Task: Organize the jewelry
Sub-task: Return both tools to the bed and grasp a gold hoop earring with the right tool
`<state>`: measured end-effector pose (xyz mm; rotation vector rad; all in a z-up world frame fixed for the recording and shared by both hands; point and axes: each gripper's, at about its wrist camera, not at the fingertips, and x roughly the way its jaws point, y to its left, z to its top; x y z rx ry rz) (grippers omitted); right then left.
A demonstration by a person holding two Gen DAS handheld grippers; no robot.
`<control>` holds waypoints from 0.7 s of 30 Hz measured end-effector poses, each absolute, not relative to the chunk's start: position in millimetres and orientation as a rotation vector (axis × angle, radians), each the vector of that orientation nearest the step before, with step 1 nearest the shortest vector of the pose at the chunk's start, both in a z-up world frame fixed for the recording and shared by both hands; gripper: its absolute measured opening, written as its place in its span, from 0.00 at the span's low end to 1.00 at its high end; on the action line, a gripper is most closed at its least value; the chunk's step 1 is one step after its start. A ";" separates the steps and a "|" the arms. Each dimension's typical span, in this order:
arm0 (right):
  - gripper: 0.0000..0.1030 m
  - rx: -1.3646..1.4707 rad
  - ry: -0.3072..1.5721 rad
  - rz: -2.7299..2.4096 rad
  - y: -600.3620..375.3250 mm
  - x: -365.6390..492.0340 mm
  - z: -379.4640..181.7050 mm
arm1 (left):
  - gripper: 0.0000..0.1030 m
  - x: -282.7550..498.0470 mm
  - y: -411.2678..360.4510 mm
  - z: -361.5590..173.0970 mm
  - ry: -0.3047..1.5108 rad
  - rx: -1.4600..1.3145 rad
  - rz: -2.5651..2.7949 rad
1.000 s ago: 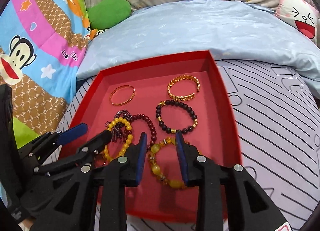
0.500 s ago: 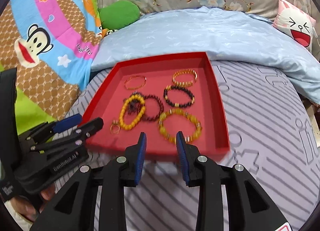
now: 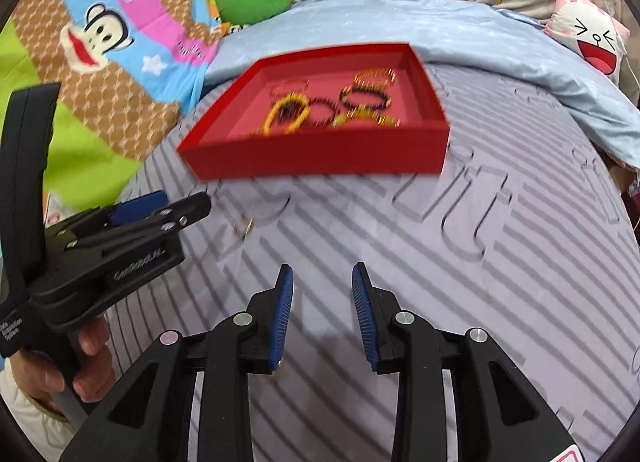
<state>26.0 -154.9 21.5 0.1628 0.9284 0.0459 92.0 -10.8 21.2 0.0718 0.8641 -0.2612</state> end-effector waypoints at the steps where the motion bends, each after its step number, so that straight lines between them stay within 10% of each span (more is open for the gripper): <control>1: 0.30 0.160 0.932 0.050 -152.5 21.6 19.6 | 0.49 87.4 -9.5 18.8 0.863 0.074 -0.252; 21: 0.30 0.110 0.948 0.103 -120.8 -7.1 2.0 | 0.49 48.7 4.7 -2.1 0.878 0.038 -0.207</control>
